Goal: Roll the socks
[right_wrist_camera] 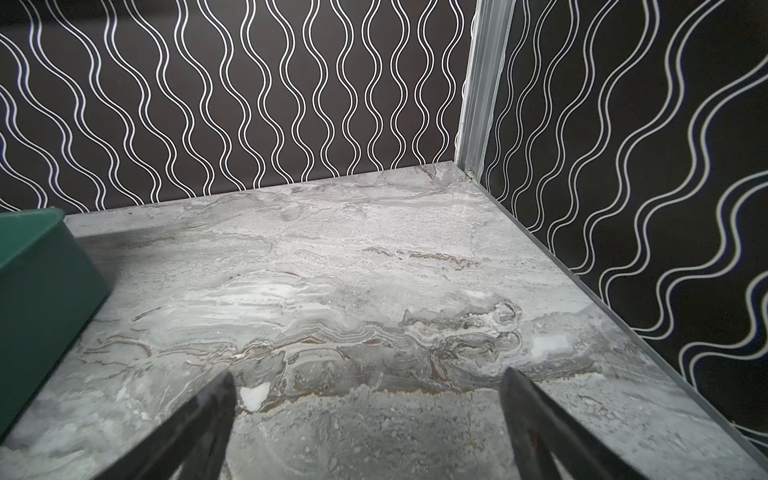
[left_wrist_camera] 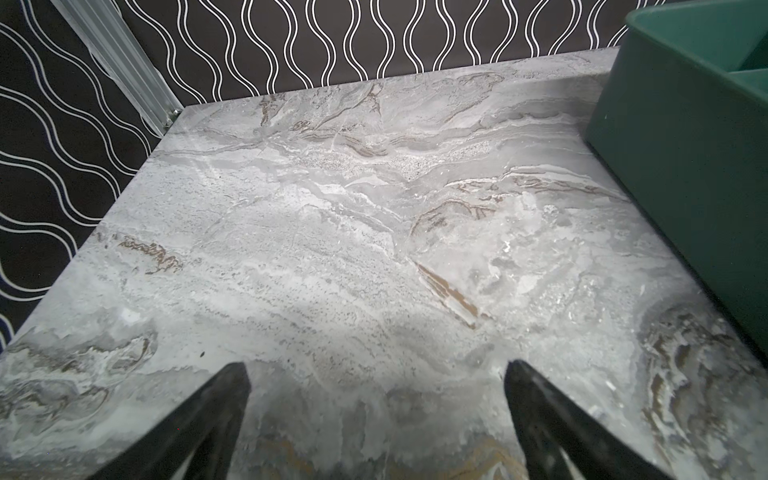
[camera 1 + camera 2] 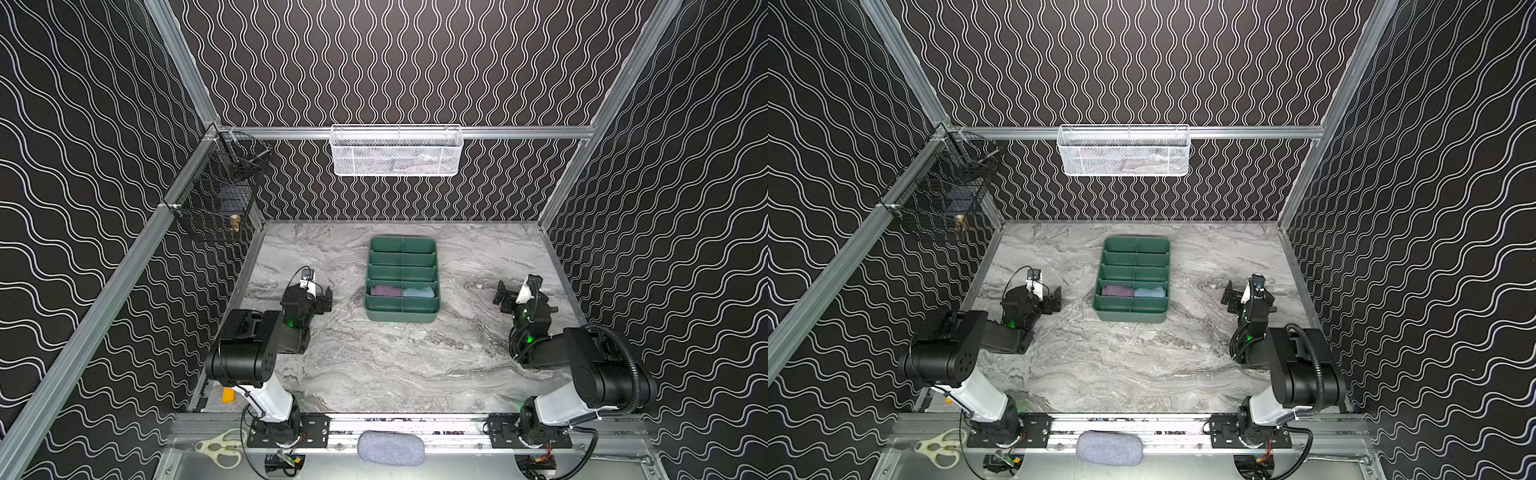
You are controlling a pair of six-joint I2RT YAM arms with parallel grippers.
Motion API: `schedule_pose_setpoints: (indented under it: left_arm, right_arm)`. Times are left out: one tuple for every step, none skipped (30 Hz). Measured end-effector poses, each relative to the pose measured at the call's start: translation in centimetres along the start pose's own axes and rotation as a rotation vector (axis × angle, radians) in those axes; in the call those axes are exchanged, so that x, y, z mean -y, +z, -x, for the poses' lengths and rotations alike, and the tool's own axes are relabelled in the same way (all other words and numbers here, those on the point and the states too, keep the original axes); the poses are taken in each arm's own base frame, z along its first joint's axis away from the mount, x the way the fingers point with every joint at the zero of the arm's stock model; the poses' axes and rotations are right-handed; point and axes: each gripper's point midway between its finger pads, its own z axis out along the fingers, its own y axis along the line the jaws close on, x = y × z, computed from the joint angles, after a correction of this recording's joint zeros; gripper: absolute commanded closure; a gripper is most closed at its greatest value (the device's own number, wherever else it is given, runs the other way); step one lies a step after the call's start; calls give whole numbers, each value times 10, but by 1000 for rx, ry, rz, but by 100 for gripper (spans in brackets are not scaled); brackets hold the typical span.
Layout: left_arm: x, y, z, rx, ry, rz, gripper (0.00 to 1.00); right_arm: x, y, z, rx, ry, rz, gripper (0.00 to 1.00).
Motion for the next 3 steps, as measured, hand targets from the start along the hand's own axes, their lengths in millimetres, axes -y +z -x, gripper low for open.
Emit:
schedule_pose_setpoints:
  left_arm:
    - [0, -1, 0, 0, 0, 0, 1]
    - [0, -2, -1, 1, 0, 0, 1]
    - [0, -2, -1, 0, 0, 0, 1]
  right_arm:
    - [0, 0, 0, 0, 0, 0, 0]
    - [0, 0, 0, 0, 0, 0, 0]
    - [0, 0, 0, 0, 0, 0, 0]
